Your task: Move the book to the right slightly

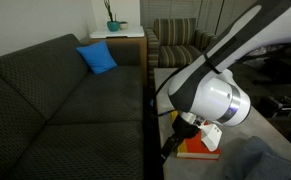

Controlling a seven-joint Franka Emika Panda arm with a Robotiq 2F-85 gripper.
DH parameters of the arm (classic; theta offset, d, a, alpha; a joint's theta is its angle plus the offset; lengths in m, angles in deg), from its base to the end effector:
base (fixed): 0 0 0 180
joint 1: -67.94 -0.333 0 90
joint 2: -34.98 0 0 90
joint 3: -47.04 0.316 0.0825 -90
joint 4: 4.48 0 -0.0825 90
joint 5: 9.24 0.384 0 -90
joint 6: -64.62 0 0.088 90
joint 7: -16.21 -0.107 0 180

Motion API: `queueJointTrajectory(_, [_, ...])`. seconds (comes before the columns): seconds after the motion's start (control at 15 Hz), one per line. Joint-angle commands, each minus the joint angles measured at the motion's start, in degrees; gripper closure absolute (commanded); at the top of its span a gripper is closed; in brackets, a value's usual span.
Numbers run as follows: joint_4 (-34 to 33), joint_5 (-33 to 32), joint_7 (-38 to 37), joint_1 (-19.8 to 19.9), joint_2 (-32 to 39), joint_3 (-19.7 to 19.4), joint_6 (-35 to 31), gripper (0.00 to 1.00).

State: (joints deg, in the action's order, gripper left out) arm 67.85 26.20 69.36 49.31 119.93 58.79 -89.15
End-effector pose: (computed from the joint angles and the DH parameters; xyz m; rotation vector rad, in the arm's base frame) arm 0.5594 0.2865 -0.1505 -2.5142 -0.9226 -0.0280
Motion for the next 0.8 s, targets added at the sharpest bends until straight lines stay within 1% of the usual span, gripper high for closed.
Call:
queueJointTrajectory(0.0, [1.6, 1.5, -2.5, -1.9, 0.0, -3.4, 0.1, 0.0])
queueJointTrajectory(0.27, [1.9, -0.1, -11.5, -5.6, -0.6, -8.9, -0.4, 0.0])
queueJointTrajectory(0.33, [3.0, -9.0, -17.8, -2.6, -0.7, -5.8, -2.3, 0.0])
queueJointTrajectory(0.47, [2.8, -17.3, -26.9, -2.8, -0.7, -6.8, -1.4, 0.0])
queueJointTrajectory(0.6, [2.5, -24.2, -34.0, -2.4, -0.7, -6.7, -0.2, 0.0])
queueJointTrajectory(0.73, [2.0, -28.7, -38.2, -1.7, -0.6, -5.9, 0.1, 0.0])
